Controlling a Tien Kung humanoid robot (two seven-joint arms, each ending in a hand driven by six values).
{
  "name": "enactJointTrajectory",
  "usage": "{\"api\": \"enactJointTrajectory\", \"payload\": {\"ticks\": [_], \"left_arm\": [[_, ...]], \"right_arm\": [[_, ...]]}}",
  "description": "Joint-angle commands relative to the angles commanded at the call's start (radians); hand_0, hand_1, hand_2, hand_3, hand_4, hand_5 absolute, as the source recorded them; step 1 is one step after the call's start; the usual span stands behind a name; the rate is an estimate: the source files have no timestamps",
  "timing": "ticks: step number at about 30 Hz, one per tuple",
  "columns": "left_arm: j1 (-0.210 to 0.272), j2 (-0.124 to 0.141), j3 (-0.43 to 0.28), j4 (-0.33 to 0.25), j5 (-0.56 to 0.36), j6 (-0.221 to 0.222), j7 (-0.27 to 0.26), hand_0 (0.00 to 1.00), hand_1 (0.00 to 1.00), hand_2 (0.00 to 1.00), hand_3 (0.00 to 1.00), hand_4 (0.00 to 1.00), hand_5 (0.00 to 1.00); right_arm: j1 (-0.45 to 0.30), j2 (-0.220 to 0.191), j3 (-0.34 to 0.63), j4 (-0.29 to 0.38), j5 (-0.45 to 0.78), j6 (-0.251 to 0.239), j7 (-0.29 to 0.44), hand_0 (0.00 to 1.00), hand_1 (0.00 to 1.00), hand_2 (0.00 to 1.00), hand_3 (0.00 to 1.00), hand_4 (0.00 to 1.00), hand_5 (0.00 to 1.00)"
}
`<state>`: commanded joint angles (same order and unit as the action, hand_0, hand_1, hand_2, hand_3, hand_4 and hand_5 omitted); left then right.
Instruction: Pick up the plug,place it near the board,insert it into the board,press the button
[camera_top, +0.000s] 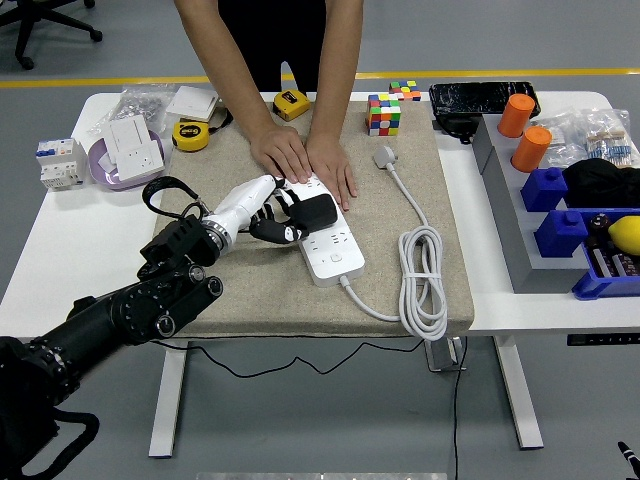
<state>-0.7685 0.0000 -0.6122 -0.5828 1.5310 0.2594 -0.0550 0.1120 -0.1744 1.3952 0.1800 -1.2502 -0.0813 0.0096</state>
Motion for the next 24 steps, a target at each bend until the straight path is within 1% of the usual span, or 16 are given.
{"api": "enactJointTrajectory", "payload": {"ticks": [12,24], "left_arm": [[0.013,0.000,0.010,-0.009,-0.021,0.001,-0.011,0.266,0.268,0.428,0.524,0.752,0.055],[0.019,0.000,-0.002,-0.018,-0.061,0.007,-0.025,0.266,0.270,0.421,0.522,0.755,0.062]], "right_arm": [[-0.004,0.002,-0.006,0.000,0.002,0.001,0.000,0.748,0.742,0.721,0.775,0.998,0.973],[-0.004,0.001,-0.002,0.000,-0.001,0.001,0.001,0.745,0.742,0.722,0.775,0.998,0.975]]}}
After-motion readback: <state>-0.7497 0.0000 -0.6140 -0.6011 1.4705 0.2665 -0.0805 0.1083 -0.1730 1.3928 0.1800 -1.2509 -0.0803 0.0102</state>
